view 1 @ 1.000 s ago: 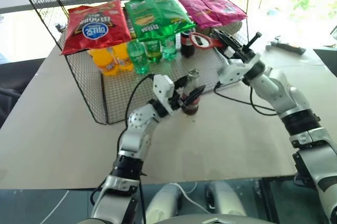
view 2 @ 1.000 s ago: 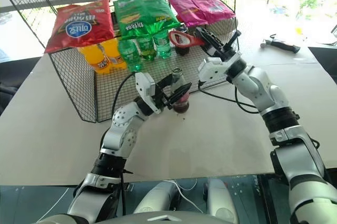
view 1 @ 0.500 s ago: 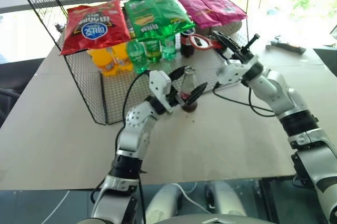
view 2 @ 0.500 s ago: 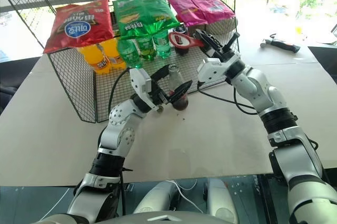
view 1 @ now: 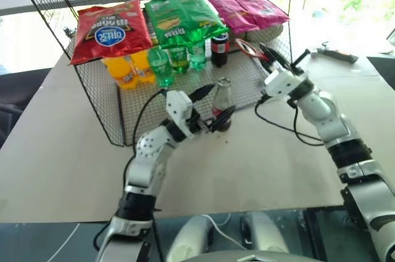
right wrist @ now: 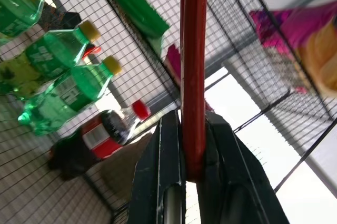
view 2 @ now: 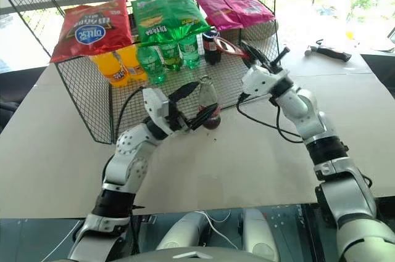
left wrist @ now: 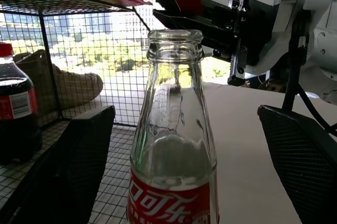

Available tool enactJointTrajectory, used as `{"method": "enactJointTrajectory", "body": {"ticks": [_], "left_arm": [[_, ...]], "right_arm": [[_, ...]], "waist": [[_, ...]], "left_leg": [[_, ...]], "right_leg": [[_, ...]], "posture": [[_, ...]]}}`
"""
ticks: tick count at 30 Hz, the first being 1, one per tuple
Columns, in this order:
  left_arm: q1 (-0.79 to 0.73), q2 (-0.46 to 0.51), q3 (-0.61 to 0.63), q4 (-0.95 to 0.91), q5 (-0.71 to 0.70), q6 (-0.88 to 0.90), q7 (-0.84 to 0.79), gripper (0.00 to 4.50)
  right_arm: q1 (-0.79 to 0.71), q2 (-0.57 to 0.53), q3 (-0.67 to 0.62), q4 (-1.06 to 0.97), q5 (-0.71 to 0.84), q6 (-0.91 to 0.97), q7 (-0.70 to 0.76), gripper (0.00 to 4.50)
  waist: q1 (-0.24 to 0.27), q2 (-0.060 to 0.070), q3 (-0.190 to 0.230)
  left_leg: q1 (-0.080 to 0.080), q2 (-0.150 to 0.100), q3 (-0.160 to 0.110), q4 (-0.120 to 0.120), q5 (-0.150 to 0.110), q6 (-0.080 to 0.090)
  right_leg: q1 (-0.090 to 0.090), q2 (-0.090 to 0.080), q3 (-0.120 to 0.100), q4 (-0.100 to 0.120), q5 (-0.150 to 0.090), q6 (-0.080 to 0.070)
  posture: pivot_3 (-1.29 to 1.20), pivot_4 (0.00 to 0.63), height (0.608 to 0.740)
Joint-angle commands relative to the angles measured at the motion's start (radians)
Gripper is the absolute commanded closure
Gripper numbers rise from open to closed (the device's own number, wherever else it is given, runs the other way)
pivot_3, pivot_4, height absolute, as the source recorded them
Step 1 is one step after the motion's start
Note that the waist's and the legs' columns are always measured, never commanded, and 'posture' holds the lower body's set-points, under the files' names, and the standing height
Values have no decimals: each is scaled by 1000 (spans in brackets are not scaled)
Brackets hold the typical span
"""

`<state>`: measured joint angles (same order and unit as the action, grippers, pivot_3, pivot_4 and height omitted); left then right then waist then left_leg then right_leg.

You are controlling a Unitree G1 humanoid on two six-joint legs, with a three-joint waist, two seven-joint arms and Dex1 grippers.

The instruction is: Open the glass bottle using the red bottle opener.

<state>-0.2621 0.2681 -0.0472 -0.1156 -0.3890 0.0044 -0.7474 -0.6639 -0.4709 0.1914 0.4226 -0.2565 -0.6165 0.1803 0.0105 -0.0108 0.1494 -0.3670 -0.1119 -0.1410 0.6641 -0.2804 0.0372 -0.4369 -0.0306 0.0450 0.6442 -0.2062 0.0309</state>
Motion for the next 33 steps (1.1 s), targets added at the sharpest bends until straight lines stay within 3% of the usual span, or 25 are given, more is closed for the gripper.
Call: {"method": "enactJointTrajectory", "body": {"ticks": [1,5,12,15,18,23,27,33], "left_arm": [[35,25,21,-90,-33,14,-6,25],[139,65,19,-184,-59,62,-17,25],[468,165,101,-353,-110,121,-9,25],[574,157,128,-379,-121,121,13,25],[637,149,134,-378,-103,111,34,25],[692,163,120,-362,-33,125,81,0],[702,155,135,-376,-16,135,125,0],[730,181,168,-405,14,115,141,0]], "right_arm": [[34,12,-69,-95,106,65,38,4500],[160,27,-91,-219,232,265,134,4500],[482,-40,-118,-683,861,1117,392,4500],[538,-68,-153,-769,1050,1351,395,4500],[545,-69,-176,-767,1094,1464,350,4500],[538,-102,-204,-777,1124,1538,389,2226],[574,-183,-172,-766,998,1452,451,408],[691,-236,-173,-651,700,946,591,408]], "waist": [[1,0,0],[1,0,0],[3,4,2],[3,4,3],[4,4,4],[4,4,4],[5,4,4],[8,3,3]], "left_leg": [[0,0,0,0,0,0],[0,0,0,0,0,0],[0,2,1,-4,-3,4],[0,3,2,-4,-6,10],[3,4,2,-4,-6,10],[3,4,1,2,-6,10],[2,4,1,2,-7,10],[2,4,1,2,-7,10]], "right_leg": [[0,0,0,0,0,0],[0,0,0,0,0,0],[0,0,1,-3,0,0],[1,0,1,-3,-1,0],[5,0,0,-6,-2,2],[8,0,-2,-6,-3,5],[8,0,-2,-6,-3,5],[9,0,-4,-8,-3,5]], "posture": [[0,150,735],[0,150,735],[0,150,735],[0,150,735],[0,150,735],[0,150,735],[0,150,735],[0,150,735]]}}
